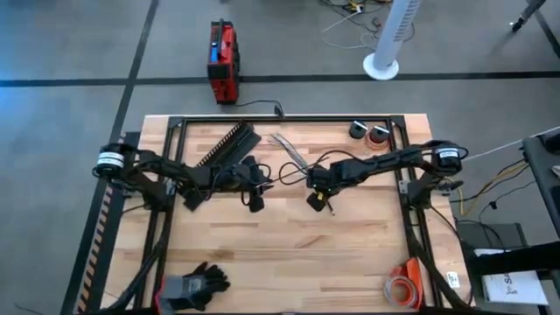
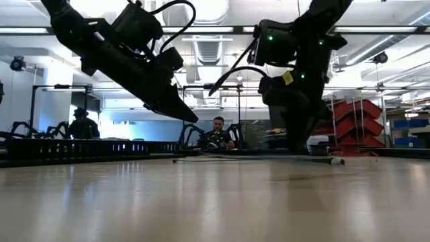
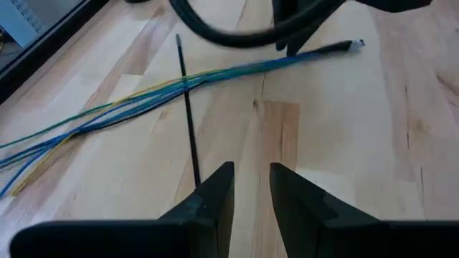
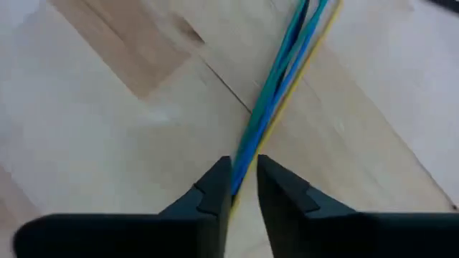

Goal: Ziptie cables
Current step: Wrap the cable wires together using a black zip tie

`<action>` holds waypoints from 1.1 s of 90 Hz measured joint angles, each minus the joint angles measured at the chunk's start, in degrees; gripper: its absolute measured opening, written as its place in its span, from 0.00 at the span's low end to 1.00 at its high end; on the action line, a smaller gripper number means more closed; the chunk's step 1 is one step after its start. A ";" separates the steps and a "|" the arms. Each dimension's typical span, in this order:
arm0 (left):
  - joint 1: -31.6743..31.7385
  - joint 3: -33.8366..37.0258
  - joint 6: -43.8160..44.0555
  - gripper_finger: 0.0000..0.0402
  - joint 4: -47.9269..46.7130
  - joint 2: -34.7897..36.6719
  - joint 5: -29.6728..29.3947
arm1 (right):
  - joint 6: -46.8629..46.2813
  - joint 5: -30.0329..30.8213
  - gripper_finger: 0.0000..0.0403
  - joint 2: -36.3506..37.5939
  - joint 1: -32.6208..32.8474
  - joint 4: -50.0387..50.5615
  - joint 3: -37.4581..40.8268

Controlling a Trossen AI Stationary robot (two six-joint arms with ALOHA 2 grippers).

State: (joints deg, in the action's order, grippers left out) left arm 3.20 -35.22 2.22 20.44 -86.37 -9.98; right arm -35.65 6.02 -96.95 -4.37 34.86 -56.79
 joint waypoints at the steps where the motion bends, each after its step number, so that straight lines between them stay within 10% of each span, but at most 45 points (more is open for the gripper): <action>1: 0.00 0.00 0.00 0.19 0.01 0.00 0.00 | 0.20 0.01 0.20 0.08 -0.07 0.03 -0.04; 40: -0.01 -0.85 -1.90 0.19 -2.14 3.11 0.02 | 16.48 2.01 0.46 7.18 -0.11 -6.62 -1.64; 99: -0.05 -0.65 12.36 0.19 -36.64 20.23 1.99 | 37.24 1.03 0.36 -10.12 0.40 -42.63 -6.44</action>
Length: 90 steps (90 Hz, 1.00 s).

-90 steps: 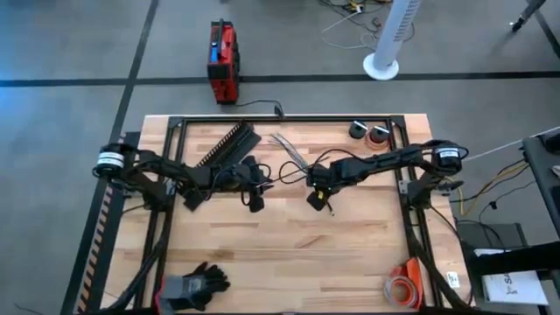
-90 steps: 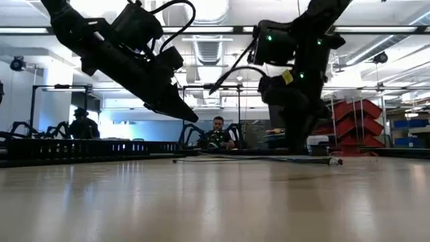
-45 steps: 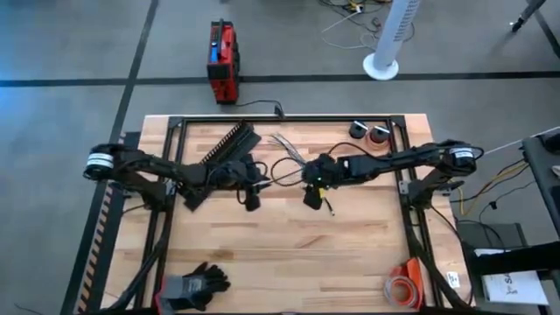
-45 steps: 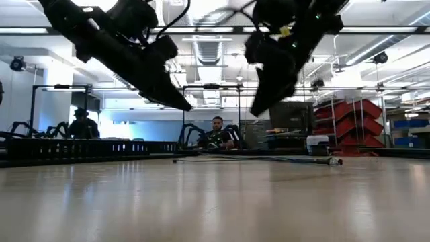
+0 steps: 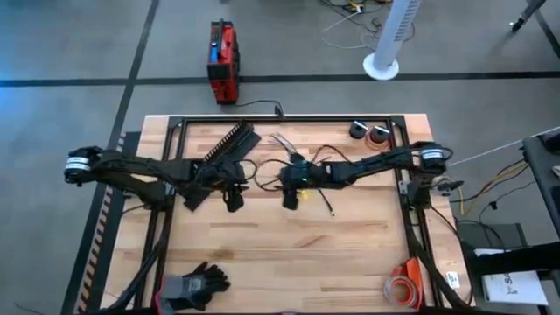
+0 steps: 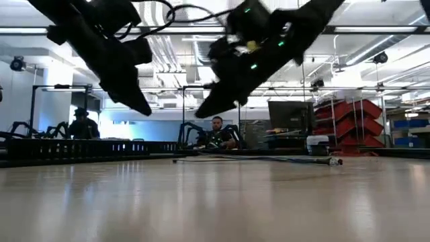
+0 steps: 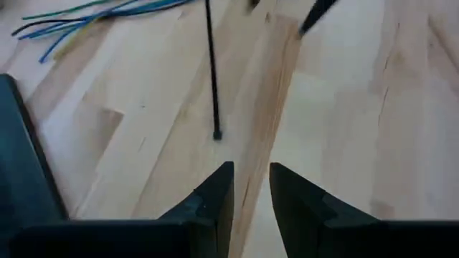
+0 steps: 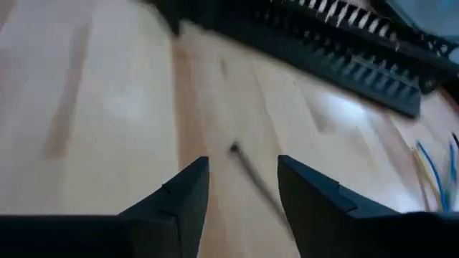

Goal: Ziptie cables
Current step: Wrap the cable wires together using a black zip tie

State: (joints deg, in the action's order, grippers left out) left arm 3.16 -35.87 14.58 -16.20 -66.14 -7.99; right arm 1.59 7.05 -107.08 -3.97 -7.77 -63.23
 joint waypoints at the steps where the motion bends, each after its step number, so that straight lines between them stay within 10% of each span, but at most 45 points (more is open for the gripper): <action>1: 0.00 0.01 0.03 0.19 -0.06 0.05 -0.01 | 0.03 0.02 0.36 -0.61 -0.11 0.19 -0.62; 34: 0.00 0.43 0.36 0.19 -0.34 0.06 -0.01 | 4.68 -5.46 0.30 -15.36 -3.65 9.92 -16.52; 90: 0.00 0.48 0.16 0.19 1.79 -0.15 -0.33 | 9.22 -10.53 0.02 -18.87 -5.50 11.12 -17.02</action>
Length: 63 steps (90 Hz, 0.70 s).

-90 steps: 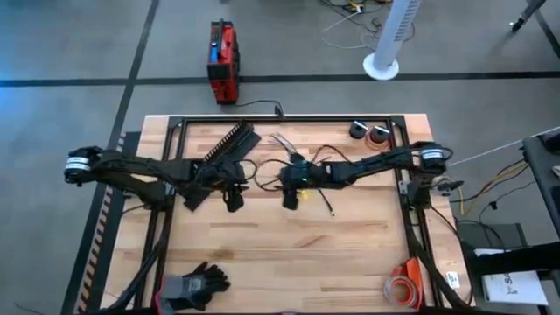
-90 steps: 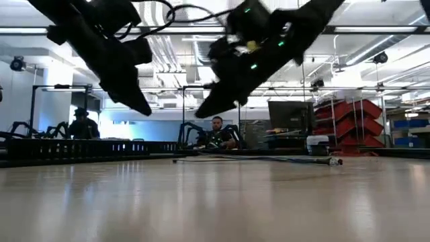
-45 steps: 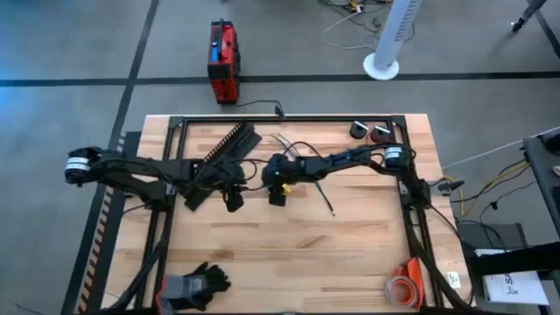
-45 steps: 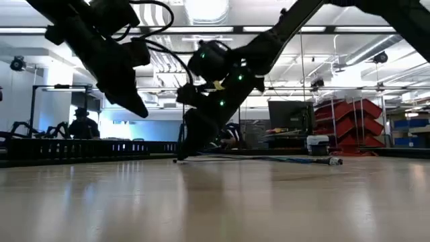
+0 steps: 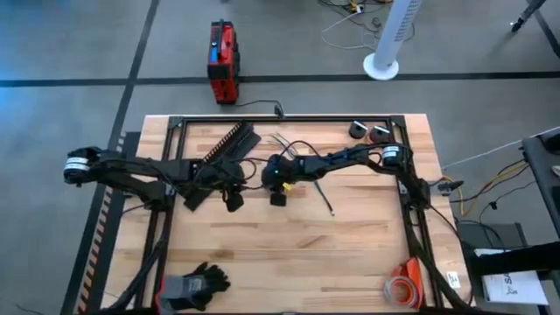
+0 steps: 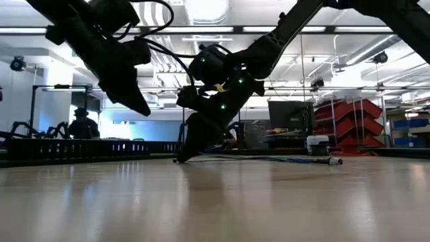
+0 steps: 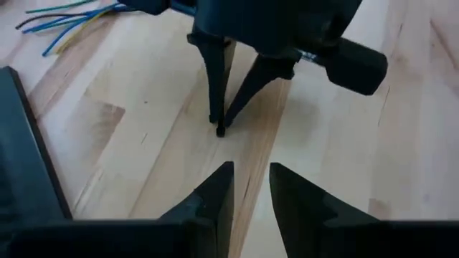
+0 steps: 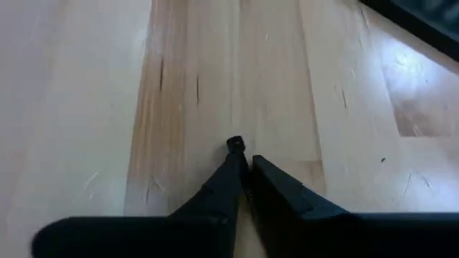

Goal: Ziptie cables
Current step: Wrap the cable wires together using a black zip tie

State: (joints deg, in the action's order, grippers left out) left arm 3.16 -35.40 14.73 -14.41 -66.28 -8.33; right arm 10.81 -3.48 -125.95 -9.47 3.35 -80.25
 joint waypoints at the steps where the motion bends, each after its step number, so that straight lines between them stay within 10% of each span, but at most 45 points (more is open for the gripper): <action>1: 0.00 0.00 -0.01 0.19 0.05 0.00 -0.01 | -0.05 0.00 0.02 -0.08 0.00 0.03 0.00; 63: -0.13 4.31 -4.73 0.19 7.95 -2.59 -0.21 | 3.02 2.53 0.00 2.41 1.75 -12.65 5.48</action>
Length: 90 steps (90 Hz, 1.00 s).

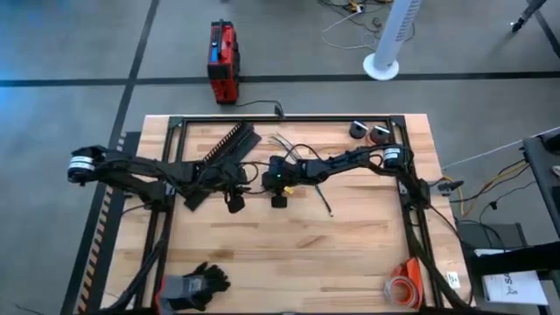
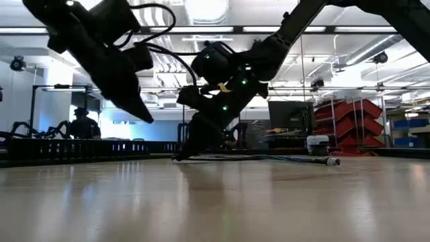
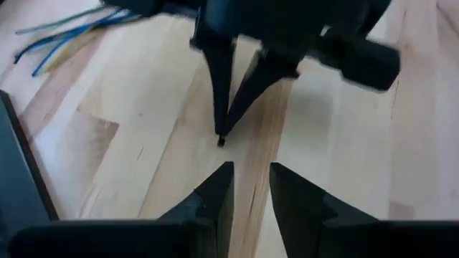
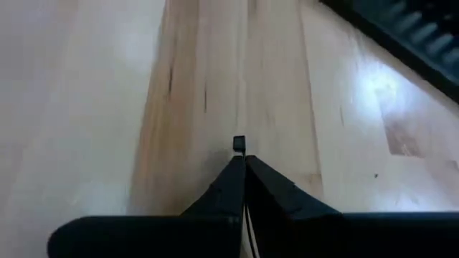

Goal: Ziptie cables
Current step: Wrap the cable wires together using a black zip tie

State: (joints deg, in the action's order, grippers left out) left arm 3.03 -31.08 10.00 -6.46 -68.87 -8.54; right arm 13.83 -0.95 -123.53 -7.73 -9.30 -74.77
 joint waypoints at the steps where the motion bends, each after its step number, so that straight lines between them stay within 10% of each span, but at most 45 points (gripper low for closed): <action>1: 0.00 0.43 0.01 0.19 0.70 0.05 0.00 | -0.26 0.00 0.00 0.07 0.03 -1.06 0.46; 38: 0.00 13.18 -0.02 0.19 29.48 -2.55 4.70 | -6.84 5.53 0.00 0.64 2.04 -42.35 19.06; 90: 0.74 2.34 -5.03 0.23 45.24 -24.99 1.95 | -13.77 3.95 0.00 0.86 3.09 -69.93 29.58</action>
State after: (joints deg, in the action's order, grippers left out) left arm 3.76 -28.74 4.97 38.79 -93.86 -6.59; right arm 0.06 3.00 -122.67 -4.64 -79.23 -45.19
